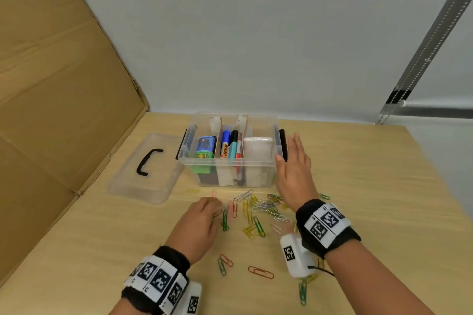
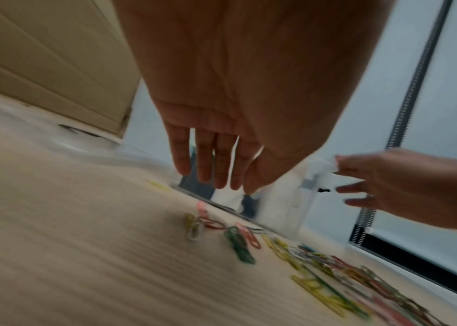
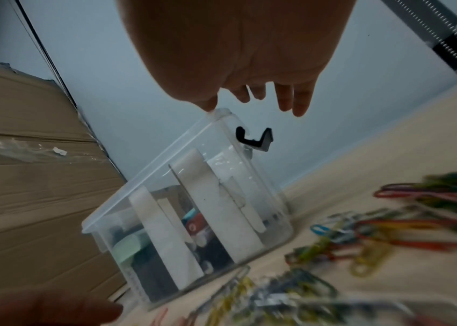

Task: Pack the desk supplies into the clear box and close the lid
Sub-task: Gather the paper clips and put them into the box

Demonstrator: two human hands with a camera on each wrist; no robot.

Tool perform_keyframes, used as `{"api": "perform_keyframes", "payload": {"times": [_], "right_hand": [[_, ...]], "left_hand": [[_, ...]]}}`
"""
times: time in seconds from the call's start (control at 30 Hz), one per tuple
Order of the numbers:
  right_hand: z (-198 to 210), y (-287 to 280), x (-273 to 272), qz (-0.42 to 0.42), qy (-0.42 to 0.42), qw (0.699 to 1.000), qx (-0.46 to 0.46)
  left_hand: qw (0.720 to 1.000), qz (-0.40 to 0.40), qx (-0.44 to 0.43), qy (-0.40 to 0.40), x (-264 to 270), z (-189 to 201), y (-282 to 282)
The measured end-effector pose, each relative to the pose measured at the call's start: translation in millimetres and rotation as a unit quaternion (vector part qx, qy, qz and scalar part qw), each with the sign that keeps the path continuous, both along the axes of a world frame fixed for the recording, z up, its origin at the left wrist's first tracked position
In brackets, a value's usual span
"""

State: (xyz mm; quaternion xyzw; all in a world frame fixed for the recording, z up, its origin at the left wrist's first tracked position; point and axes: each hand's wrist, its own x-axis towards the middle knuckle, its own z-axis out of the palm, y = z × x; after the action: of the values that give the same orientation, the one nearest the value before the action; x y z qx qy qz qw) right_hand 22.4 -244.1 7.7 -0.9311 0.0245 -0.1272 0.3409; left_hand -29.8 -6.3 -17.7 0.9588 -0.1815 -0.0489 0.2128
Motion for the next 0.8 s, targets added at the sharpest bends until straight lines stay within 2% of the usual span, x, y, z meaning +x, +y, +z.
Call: {"api": "perform_keyframes", "payload": {"times": [0.1, 0.2, 0.3, 0.37, 0.53, 0.6, 0.67, 0.73, 0.8], "right_hand": [[-16.4, -14.9, -22.8, -0.015, 0.038, 0.999, -0.027], [-38.3, -43.1, -28.4, -0.028, 0.137, 0.987, -0.083], [-54.1, -62.3, -31.0, 0.006, 0.296, 0.943, -0.154], [-57.7, -61.0, -37.3, 0.044, 0.343, 0.922, -0.175], [-45.1, -29.4, -65.5, 0.135, 0.345, 0.915, -0.161], [-37.0, -26.7, -73.9, 0.157, 0.344, 0.917, -0.128], [-24.8, -33.1, -79.7, 0.150, 0.324, 0.928, -0.104], [-12.7, -45.3, -84.1, 0.109, 0.316, 0.934, -0.125], [-4.4, -59.9, -88.8, 0.055, 0.354, 0.920, -0.161]], "left_hand": [[0.995, 0.069, 0.036, 0.063, 14.9, -7.8, 19.1], [0.987, 0.108, 0.073, 0.099, 36.0, -10.6, 28.2], [0.981, 0.099, 0.091, 0.139, 46.4, -18.8, 24.5], [0.980, 0.080, 0.089, 0.157, 42.3, -24.7, 15.3], [0.983, -0.016, 0.094, 0.155, 5.8, -29.8, -20.6], [0.984, -0.043, 0.086, 0.152, -3.3, -26.5, -27.8], [0.985, -0.045, 0.058, 0.156, -4.9, -16.9, -25.6], [0.988, -0.035, 0.035, 0.144, -3.9, -4.1, -17.2], [0.992, -0.019, 0.042, 0.119, -4.1, 4.9, -6.4]]}}
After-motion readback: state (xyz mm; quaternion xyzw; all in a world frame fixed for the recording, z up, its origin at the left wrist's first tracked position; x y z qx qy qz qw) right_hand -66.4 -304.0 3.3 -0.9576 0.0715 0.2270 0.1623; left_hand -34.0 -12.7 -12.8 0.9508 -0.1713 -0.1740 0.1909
